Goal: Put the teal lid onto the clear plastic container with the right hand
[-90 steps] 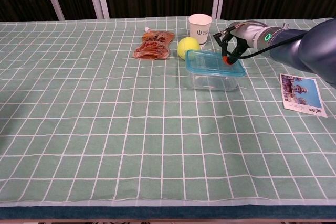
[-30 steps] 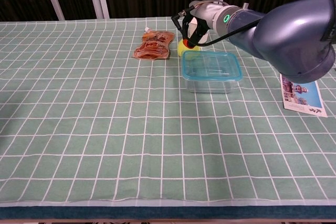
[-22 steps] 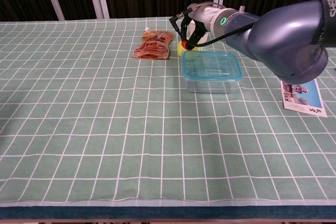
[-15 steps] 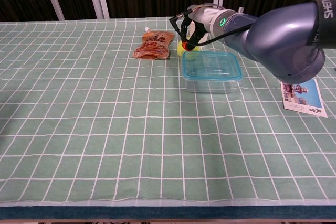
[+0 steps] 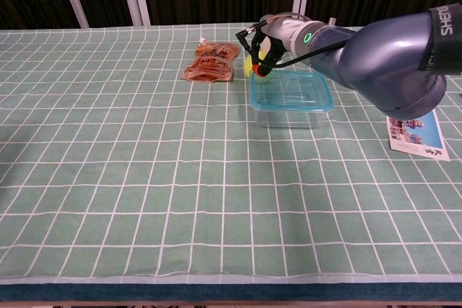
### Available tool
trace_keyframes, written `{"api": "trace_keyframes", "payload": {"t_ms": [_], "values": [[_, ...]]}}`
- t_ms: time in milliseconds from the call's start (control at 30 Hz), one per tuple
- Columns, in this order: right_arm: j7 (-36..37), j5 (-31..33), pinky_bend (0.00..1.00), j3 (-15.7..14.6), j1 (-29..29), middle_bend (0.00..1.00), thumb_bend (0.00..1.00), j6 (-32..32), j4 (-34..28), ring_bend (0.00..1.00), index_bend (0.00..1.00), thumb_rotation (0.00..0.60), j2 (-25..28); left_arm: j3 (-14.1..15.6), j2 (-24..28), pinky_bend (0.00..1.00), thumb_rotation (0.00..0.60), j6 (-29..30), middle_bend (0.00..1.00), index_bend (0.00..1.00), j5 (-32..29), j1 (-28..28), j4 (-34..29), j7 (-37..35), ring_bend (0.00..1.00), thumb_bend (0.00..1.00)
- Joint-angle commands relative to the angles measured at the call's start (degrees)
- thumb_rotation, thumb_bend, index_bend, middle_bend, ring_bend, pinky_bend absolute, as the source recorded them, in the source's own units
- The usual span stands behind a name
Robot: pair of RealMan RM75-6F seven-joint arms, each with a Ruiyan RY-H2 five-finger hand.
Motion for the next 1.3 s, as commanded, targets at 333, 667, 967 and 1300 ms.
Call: {"api": "trace_keyframes", "payload": {"t_ms": [333, 667, 967, 1300], "values": [[1.52, -1.3, 0.0, -0.17, -0.43, 0.03, 0.53, -1.23, 2.11, 0.0, 0.64, 0.6, -0.82, 0.01, -0.02, 0.0, 0.6, 0.07, 0.0, 0.11, 0.0, 0.04, 0.09, 0.01, 0.0, 0.64], [2.8, -2.58, 0.0, -0.2, -1.02, 0.03, 0.53, -1.63, 2.54, 0.0, 0.64, 0.6, -1.05, 0.01, 0.04, 0.0, 0.6, 0.12, 0.0, 0.11, 0.14, 0.03, -0.03, 0.01, 0.0, 0.64], [3.37, -2.92, 0.0, -0.36, -1.35, 0.03, 0.53, -2.55, 3.99, 0.0, 0.64, 0.6, -1.93, -0.1, 0.04, 0.0, 0.6, 0.21, 0.0, 0.11, -0.06, 0.1, 0.09, -0.14, 0.0, 0.64], [3.61, -3.94, 0.0, -0.72, -1.85, 0.03, 0.53, -2.89, 4.14, 0.0, 0.64, 0.6, -1.95, -0.1, 0.04, 0.0, 0.6, 0.24, 0.0, 0.11, 0.01, 0.1, 0.07, -0.16, 0.0, 0.64]]}}
